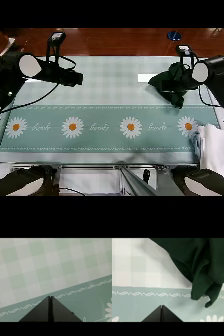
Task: Fold the shirts.
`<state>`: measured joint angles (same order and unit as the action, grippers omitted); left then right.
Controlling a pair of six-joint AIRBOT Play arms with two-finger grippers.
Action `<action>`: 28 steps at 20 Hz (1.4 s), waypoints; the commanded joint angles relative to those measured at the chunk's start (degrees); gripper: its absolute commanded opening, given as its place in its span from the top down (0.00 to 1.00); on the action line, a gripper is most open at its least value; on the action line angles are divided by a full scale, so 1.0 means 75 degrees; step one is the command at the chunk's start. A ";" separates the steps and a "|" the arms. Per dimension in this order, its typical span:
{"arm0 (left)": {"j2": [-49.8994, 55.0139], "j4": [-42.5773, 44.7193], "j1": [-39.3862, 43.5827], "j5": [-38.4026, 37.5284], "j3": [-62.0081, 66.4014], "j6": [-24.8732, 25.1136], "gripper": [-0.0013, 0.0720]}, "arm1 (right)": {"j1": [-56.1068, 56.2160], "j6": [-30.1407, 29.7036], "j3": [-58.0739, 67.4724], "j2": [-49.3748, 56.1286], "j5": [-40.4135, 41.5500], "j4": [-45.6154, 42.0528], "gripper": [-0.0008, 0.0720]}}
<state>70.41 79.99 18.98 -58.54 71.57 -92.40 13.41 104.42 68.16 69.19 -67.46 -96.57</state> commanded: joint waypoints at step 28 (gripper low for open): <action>0.0731 0.0682 -0.1008 0.1294 -0.0006 0.0344 0.30 | -0.1950 0.2197 -0.0003 0.1842 0.3873 -0.1842 0.42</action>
<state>75.37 83.53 14.63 -46.89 71.57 -89.38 4.73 116.95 68.14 77.97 -42.11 -114.65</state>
